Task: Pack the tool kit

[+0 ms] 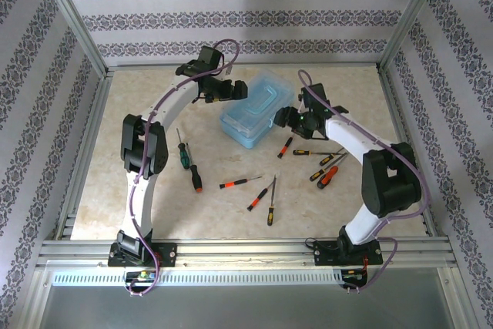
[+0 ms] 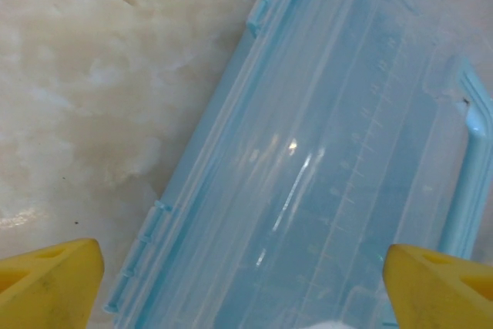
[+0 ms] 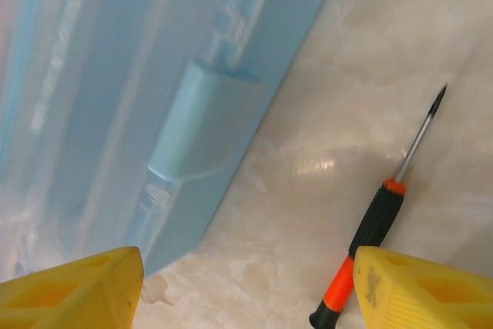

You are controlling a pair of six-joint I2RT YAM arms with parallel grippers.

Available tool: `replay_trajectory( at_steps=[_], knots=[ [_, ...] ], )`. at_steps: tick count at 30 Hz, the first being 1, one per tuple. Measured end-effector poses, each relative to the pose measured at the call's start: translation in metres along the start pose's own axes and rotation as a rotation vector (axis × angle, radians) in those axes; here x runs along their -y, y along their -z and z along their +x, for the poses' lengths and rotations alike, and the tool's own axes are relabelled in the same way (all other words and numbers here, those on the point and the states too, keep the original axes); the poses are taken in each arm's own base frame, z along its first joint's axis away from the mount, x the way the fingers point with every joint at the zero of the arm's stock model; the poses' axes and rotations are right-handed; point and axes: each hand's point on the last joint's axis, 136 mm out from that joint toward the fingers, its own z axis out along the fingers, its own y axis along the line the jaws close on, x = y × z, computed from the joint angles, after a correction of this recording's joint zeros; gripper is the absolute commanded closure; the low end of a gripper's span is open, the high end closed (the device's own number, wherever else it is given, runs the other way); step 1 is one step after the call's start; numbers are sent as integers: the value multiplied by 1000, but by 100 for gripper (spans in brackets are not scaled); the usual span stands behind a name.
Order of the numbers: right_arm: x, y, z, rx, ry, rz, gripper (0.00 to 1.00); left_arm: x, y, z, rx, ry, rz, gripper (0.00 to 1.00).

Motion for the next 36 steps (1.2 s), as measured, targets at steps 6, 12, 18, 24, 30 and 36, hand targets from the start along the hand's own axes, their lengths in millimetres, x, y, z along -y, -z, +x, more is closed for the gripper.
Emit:
replay_trajectory(
  at_steps=[6,12,18,24,30,36],
  knots=[
    [-8,5,-8,60,-52,-68,30,1,-5,26,-48,56,22,14],
    [-20,18,-17,117,-53,-117,30,21,2,54,-72,29,11,17],
    [-24,22,-20,103,-57,-113,32,33,16,93,-84,24,-59,17],
    [-40,17,-37,81,-46,-158,38,29,44,83,-18,36,-146,15],
    [-39,3,-50,55,-48,-154,46,53,60,38,36,-16,-150,13],
    [-39,-15,-60,33,-41,-132,48,71,46,10,35,-111,-160,10]
  ],
)
